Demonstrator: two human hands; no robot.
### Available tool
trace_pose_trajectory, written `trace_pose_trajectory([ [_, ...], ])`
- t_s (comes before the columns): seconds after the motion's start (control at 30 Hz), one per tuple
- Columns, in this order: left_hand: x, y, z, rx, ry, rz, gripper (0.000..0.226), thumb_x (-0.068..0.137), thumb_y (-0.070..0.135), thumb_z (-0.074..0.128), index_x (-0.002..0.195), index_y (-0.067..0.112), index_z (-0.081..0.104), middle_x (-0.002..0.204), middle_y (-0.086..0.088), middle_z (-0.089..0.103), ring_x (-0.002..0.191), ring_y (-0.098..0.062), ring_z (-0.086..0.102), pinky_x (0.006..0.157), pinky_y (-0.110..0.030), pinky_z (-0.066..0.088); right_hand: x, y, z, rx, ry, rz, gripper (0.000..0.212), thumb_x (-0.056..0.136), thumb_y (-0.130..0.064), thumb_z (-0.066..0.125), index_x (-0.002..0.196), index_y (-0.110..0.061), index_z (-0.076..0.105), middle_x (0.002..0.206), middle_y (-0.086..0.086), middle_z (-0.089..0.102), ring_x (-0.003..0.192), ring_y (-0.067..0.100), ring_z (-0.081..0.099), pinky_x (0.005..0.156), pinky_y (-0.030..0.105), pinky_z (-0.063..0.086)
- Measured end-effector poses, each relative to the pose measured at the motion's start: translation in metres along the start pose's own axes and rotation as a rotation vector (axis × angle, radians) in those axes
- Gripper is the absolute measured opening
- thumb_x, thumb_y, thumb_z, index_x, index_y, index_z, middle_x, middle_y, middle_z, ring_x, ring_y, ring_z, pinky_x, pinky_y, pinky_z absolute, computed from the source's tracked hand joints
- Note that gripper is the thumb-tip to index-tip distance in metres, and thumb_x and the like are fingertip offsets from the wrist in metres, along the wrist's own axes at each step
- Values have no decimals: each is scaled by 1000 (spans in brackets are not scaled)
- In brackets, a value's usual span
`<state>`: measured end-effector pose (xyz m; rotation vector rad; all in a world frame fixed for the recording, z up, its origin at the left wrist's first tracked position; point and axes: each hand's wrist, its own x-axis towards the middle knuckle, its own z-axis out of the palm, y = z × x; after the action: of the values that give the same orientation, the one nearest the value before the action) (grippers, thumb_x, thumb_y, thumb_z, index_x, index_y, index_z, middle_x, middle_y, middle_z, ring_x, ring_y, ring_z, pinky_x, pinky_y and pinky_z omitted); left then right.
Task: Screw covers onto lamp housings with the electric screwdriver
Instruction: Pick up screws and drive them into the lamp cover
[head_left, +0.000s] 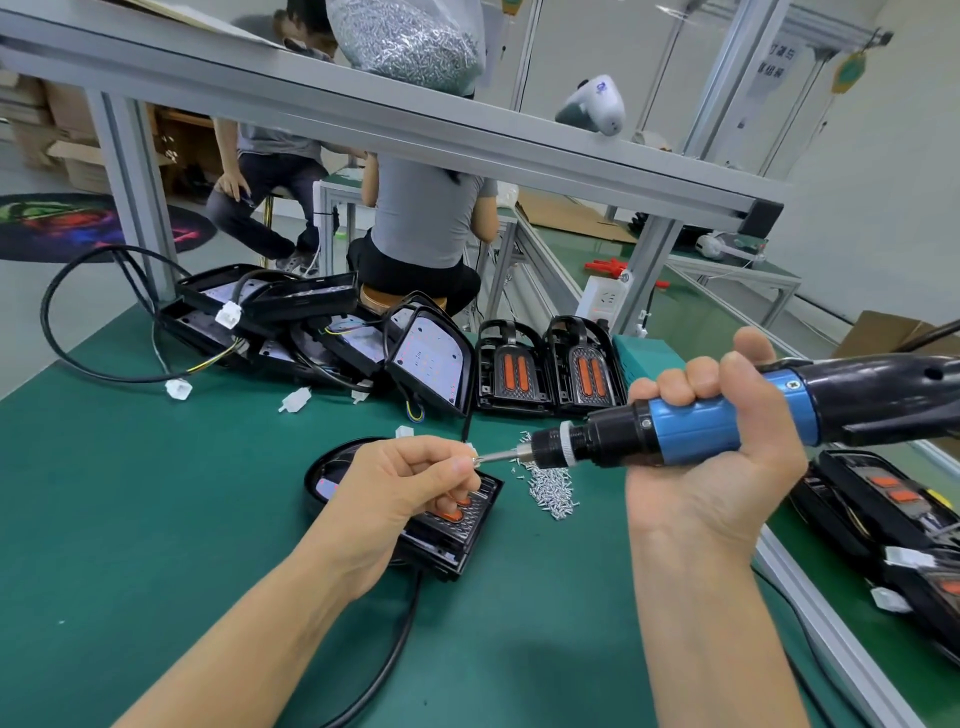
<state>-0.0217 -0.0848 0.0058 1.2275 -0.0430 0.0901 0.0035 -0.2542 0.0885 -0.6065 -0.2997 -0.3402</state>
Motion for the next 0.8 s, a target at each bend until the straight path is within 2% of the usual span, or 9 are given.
trace_pose_trajectory([
  [0.23,-1,-3,0,-28,8,10,8,69,15,67,70,8,71,66,-8,65,58,-12,55,58,-19,49,-2,2,-1,-21,-28,-10,23,74,-8,54,93,-20,57,59,-7,47,50,9,46,60,23,46],
  [0.43,0,-6,0,-12,11,38,16,69,19,68,75,4,70,68,-7,66,65,-14,58,65,-22,51,-3,4,-2,-35,-79,-41,25,76,-6,50,96,-19,55,58,-7,47,51,9,45,60,25,46],
  [0.8,5,-13,0,68,39,63,18,72,17,67,83,4,71,68,-7,69,63,-13,59,66,-22,53,-1,10,-10,-15,-5,-41,26,74,-6,51,97,-19,55,57,-7,47,51,9,45,60,25,46],
])
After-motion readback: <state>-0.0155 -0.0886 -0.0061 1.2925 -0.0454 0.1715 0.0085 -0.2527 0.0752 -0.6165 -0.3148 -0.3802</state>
